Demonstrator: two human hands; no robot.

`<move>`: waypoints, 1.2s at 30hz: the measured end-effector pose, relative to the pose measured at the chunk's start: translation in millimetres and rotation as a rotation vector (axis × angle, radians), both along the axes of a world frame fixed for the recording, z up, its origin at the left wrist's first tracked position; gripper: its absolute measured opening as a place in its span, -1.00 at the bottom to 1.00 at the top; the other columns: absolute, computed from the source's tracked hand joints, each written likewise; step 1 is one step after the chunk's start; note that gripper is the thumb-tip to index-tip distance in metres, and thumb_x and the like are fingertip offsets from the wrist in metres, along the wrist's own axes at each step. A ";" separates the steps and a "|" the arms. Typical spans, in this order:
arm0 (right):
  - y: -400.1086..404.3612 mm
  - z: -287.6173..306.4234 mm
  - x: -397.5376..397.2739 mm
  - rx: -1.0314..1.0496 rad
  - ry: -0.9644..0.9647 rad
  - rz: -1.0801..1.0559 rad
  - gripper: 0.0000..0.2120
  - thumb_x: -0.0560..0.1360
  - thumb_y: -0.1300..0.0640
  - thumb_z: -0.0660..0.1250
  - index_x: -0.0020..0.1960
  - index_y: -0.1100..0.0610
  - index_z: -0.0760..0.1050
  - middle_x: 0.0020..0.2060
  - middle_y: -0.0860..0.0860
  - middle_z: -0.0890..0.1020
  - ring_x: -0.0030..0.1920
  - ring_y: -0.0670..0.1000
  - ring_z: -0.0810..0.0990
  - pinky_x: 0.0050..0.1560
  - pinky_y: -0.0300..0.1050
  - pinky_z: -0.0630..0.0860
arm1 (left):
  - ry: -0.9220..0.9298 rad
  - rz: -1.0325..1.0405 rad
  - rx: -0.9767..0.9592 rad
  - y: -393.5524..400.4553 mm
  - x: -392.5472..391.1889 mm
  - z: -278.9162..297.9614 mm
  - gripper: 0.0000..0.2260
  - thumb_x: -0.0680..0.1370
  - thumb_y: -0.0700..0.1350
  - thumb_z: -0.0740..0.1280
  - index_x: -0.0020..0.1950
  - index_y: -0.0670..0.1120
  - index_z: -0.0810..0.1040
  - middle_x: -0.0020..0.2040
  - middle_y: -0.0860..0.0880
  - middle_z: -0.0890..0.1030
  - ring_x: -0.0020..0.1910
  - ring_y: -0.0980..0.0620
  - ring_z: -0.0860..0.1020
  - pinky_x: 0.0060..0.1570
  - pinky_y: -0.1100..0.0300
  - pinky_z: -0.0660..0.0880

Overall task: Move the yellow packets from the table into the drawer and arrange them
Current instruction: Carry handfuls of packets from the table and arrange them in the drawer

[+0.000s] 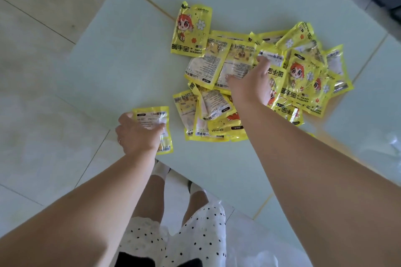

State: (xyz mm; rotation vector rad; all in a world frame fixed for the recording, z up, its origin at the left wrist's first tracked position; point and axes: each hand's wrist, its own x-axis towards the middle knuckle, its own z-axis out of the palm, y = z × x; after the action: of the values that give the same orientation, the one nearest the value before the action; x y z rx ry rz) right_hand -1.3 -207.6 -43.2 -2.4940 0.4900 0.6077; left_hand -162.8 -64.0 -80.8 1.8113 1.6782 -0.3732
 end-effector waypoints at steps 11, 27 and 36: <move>-3.9 45.4 2.9 0.343 0.156 -0.281 -0.81 0.48 -0.02 0.37 -0.02 0.08 0.51 -0.29 -0.08 0.52 -0.32 -0.07 0.46 -0.37 -0.21 0.35 | -0.375 -0.140 -0.226 55.8 62.5 35.1 -0.80 0.46 -0.14 0.42 0.08 -0.11 0.64 -0.07 -0.07 0.64 -0.24 0.13 0.55 -0.54 0.52 0.37; 63.3 9.1 17.1 0.324 0.204 -0.363 -0.78 0.46 0.08 0.38 0.02 0.07 0.38 -0.14 -0.02 0.54 -0.33 -0.09 0.44 -0.38 -0.20 0.33 | -0.393 -0.455 -0.147 48.8 197.2 -0.9 -0.62 0.41 0.03 0.46 0.13 -0.12 0.55 0.09 -0.05 0.63 0.10 -0.05 0.58 0.05 0.12 0.48; 83.4 5.0 7.1 0.292 0.143 -0.551 -0.74 0.45 0.06 0.37 0.11 0.06 0.44 0.18 0.07 0.40 0.14 0.12 0.47 -0.01 -0.08 0.42 | -0.389 -0.433 -0.133 45.8 198.5 -2.5 -0.65 0.42 -0.03 0.45 0.14 -0.11 0.52 0.10 -0.04 0.61 0.10 -0.04 0.55 -0.10 0.20 0.38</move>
State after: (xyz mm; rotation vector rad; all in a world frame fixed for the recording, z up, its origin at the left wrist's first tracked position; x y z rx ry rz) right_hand 5.8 -124.2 -38.2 -1.9282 1.0170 0.5828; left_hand 35.8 -18.2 -83.3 1.9872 0.9754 -0.2808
